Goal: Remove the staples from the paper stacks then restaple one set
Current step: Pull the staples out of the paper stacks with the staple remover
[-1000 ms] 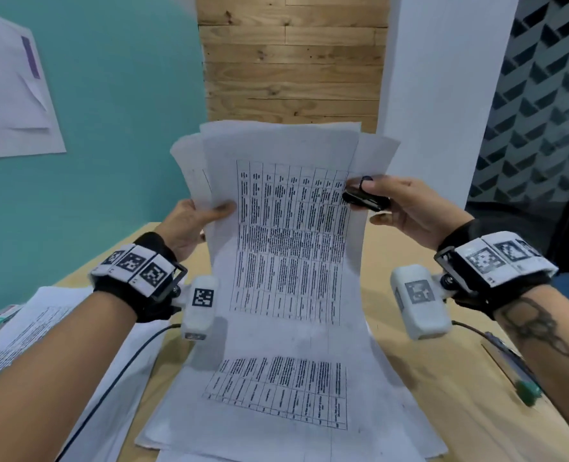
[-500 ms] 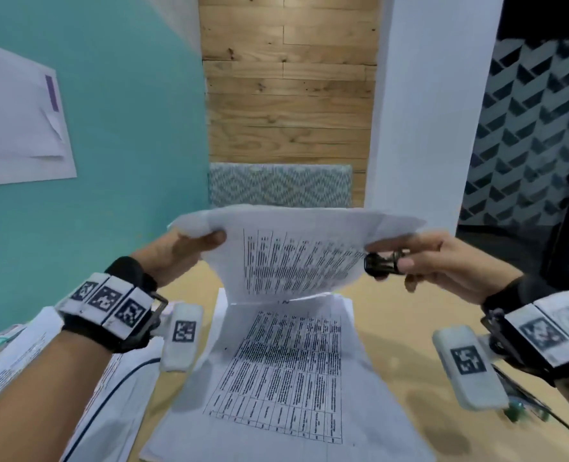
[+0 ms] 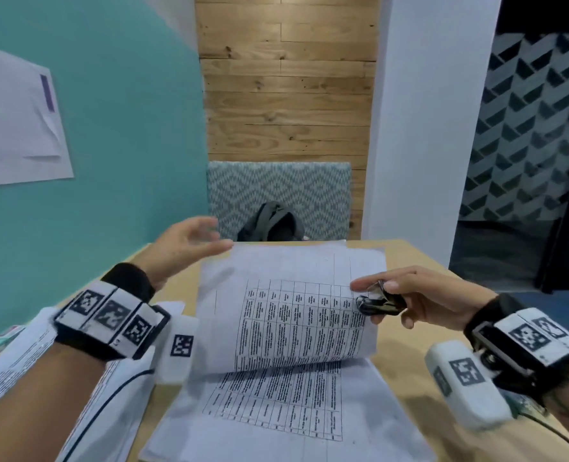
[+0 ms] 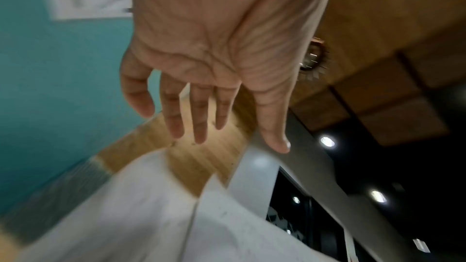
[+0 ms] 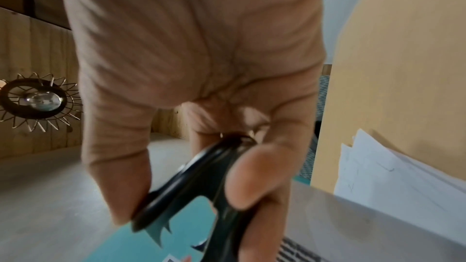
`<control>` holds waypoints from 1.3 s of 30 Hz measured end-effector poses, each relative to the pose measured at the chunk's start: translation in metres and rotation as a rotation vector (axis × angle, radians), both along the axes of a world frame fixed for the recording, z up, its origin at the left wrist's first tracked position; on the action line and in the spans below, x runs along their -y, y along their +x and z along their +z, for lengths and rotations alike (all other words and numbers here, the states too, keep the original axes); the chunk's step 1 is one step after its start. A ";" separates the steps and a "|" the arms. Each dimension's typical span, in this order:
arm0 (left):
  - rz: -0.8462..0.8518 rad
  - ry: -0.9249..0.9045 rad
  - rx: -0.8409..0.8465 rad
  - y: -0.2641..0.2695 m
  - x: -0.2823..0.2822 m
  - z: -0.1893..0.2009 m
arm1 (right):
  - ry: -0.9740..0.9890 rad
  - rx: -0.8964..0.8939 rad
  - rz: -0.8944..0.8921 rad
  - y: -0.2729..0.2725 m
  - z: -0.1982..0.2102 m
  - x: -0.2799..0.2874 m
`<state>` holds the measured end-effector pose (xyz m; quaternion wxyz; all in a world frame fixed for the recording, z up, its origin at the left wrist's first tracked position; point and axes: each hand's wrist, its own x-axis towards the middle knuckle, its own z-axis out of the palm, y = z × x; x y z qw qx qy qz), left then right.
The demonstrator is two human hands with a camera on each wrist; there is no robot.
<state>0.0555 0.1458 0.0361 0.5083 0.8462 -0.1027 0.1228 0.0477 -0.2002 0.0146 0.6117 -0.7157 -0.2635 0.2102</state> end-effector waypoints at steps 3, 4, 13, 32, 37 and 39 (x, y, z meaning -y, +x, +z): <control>0.051 0.311 0.260 -0.001 0.030 0.017 | -0.013 -0.016 0.028 0.003 -0.003 -0.001; -0.002 0.425 0.289 -0.002 0.042 0.022 | -0.020 -0.014 0.037 0.004 -0.004 -0.001; -0.358 0.560 -0.058 0.019 0.079 0.021 | -0.225 0.049 0.054 0.008 0.012 0.013; -0.372 0.421 -0.178 0.020 0.070 0.008 | -0.425 1.155 -0.393 -0.004 0.011 -0.075; -0.421 0.420 -0.176 0.017 0.072 0.010 | -0.451 1.248 -0.345 -0.005 0.005 -0.078; -0.449 0.420 -0.177 0.016 0.075 0.009 | -0.411 1.240 -0.294 -0.005 0.004 -0.078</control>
